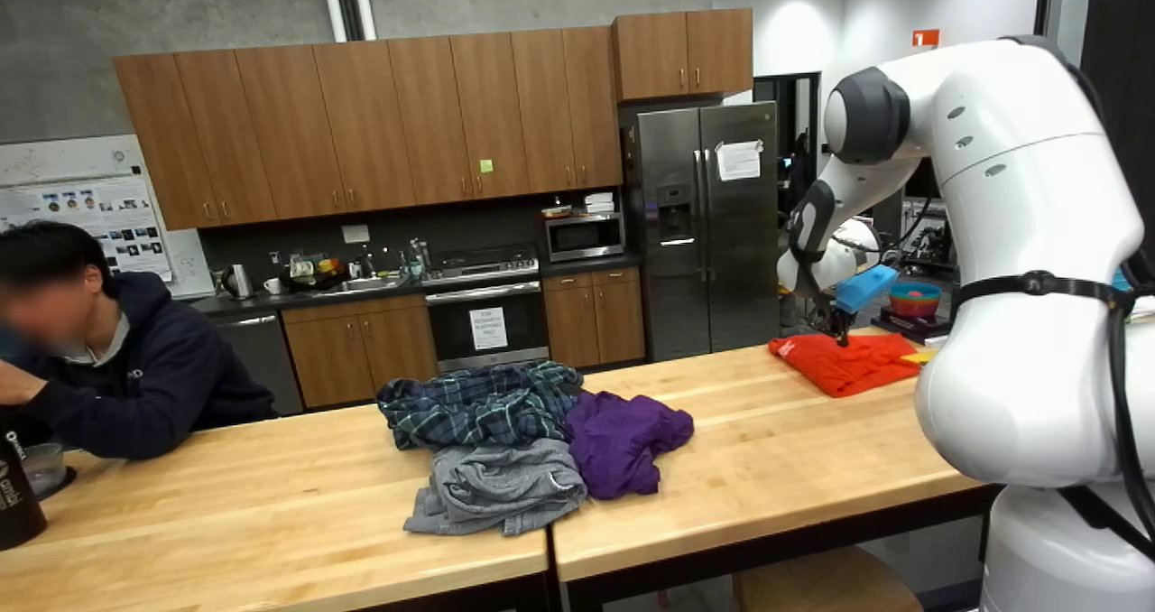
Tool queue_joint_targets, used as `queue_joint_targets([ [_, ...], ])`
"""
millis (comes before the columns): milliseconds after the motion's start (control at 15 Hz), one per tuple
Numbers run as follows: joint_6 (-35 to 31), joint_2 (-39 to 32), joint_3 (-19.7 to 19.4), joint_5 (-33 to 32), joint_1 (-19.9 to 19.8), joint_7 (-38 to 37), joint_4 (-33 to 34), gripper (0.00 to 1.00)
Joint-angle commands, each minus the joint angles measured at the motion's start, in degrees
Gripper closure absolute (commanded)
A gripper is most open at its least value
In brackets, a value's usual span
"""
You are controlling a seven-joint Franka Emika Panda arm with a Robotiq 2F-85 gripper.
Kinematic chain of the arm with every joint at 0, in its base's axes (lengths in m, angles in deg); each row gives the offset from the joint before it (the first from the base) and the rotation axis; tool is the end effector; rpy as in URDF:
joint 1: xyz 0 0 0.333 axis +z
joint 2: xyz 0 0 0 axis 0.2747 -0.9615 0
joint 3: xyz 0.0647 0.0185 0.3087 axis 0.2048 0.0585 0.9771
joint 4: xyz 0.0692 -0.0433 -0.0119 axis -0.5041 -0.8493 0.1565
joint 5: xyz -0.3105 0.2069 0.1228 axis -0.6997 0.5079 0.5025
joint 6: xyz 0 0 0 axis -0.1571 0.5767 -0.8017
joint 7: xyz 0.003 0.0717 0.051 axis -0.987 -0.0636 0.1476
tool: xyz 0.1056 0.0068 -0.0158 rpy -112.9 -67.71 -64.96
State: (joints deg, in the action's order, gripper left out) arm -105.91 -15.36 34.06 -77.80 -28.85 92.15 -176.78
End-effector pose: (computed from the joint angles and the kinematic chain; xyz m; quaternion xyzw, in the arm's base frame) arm 0.5926 -0.2719 0.2722 0.9785 0.0820 0.0387 0.1852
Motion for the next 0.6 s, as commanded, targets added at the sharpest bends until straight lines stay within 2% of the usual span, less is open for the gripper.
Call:
queue_joint_targets([
  [0, -1.63, 0.41, 0.06, -0.91, -1.75, 2.77, -0.79, 1.0],
  [267, -4.57, -0.46, 0.04, -0.2, -3.35, 3.06, -0.13, 1.0],
  [533, -10.47, -1.93, 0.82, 1.87, -4.95, 2.41, 1.12, 1.0],
])
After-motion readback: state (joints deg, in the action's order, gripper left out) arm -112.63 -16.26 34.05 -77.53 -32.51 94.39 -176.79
